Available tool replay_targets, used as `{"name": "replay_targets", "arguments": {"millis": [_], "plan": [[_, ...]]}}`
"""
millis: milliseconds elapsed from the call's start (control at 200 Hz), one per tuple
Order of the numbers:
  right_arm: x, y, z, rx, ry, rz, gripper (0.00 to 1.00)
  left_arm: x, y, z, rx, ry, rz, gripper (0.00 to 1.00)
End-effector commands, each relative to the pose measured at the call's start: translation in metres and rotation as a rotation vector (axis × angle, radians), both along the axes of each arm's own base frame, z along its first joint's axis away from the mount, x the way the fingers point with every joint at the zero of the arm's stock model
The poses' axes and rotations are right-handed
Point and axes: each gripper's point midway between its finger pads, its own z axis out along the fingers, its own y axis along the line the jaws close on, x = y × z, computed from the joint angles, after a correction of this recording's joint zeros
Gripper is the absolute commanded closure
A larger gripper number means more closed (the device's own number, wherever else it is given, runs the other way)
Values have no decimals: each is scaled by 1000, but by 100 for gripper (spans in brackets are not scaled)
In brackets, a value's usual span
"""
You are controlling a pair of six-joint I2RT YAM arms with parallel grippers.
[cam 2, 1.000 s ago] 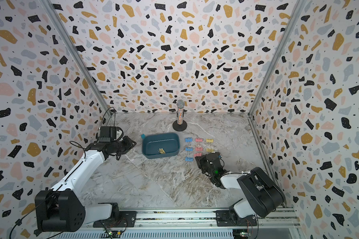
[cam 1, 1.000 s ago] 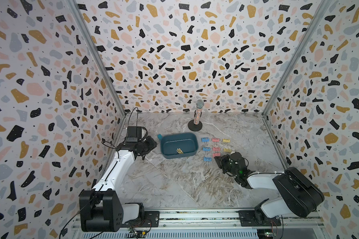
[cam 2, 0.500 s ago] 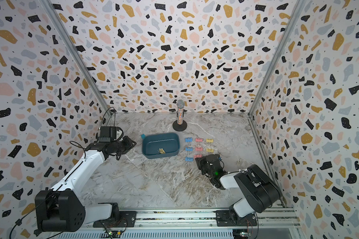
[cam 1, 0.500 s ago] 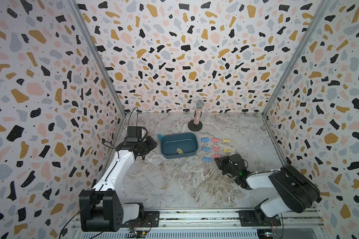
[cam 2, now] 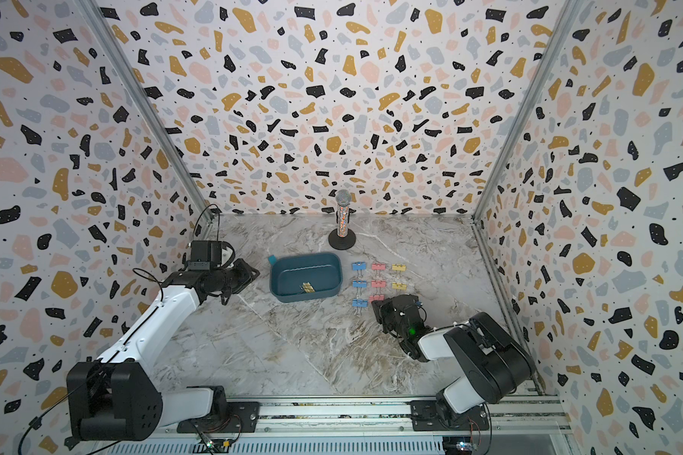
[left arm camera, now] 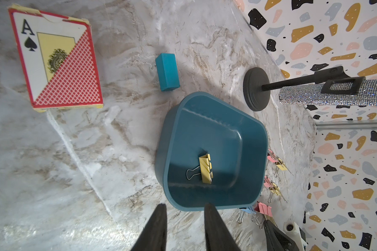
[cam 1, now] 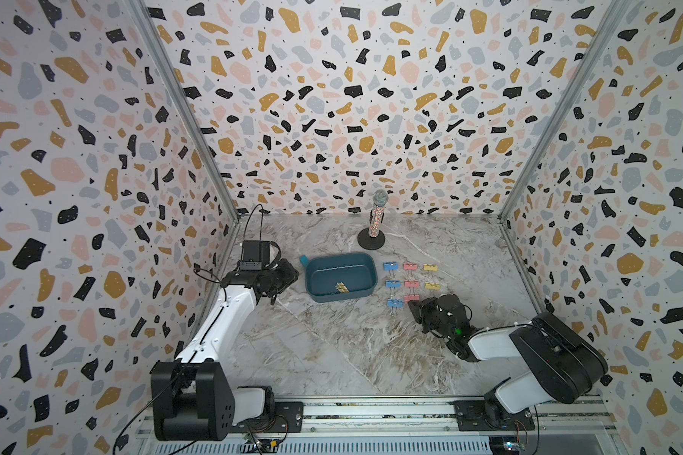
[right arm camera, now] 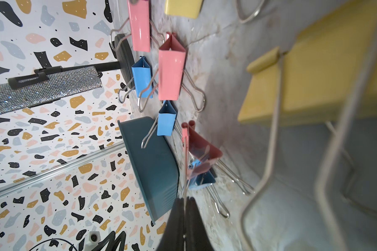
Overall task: Take out the binder clips from the storage box
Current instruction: Place the binder clip at the center of the board.
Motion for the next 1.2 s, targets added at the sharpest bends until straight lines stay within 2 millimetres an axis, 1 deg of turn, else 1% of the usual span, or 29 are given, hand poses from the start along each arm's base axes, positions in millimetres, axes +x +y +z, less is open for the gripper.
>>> {"name": "replay_targets", "arguments": {"millis": [0, 170, 330, 425, 706, 906, 1031, 1196], "plan": [[0, -1, 0, 12, 1, -10, 91, 2, -2, 3, 9, -12, -19, 67], [-1, -2, -2, 13, 10, -12, 87, 3, -2, 3, 10, -12, -18, 67], [-1, -2, -4, 15, 18, -15, 76, 2, -1, 1, 12, -8, -17, 67], [-1, -2, -4, 15, 17, -15, 72, 3, -1, 2, 12, -10, -17, 67], [-2, -3, -3, 11, 21, -12, 67, 3, -1, 4, 13, -15, -16, 67], [-5, -2, 0, -2, 23, 4, 67, 2, -1, 3, 15, -14, -18, 67], [-5, 2, 7, -17, 13, 34, 67, 0, -1, 2, 16, -13, -17, 67], [-11, 5, 24, -53, 9, 90, 67, -1, 0, 3, 19, -18, -19, 67]]}}
